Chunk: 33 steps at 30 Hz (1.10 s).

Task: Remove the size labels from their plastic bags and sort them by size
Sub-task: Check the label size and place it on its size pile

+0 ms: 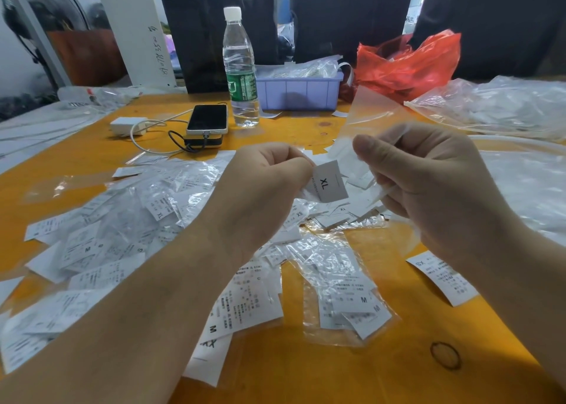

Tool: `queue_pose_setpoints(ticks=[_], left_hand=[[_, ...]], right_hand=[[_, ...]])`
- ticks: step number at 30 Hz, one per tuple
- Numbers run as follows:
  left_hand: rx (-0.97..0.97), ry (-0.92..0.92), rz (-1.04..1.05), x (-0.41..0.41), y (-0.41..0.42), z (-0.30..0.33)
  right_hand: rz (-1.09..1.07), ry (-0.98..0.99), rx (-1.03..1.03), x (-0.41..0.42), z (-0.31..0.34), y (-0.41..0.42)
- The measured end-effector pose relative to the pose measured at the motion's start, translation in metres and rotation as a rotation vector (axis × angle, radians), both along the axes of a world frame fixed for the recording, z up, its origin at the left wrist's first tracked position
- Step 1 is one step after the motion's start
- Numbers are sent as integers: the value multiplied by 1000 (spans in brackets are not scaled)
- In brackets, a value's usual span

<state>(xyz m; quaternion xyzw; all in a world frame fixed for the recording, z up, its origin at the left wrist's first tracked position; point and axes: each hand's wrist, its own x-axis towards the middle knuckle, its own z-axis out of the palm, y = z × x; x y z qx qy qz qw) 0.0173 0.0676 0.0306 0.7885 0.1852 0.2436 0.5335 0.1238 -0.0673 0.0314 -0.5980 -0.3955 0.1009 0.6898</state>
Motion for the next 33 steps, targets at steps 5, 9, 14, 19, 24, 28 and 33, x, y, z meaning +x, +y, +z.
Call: queue_pose_setpoints(ticks=[5, 9, 14, 19, 24, 28, 33], left_hand=[[-19, -15, 4, -1, 0, 0], [-119, -38, -7, 0, 2, 0], [-207, -77, -35, 1, 4, -1], [-200, -110, -53, 1, 5, -1], [-168, -136, -87, 1, 3, -4], [-135, -136, -102, 1, -1, -5], [-163, -91, -85, 2, 1, -4]], right_hand=[[21, -10, -34, -1, -2, 2], [35, -7, -68, 0, -3, 2], [76, 51, -98, 2, -3, 1], [113, 145, -179, 3, -4, 0], [151, 151, -213, 2, -3, 0], [173, 147, -233, -1, -5, 0], [137, 175, -190, 0, -3, 0]])
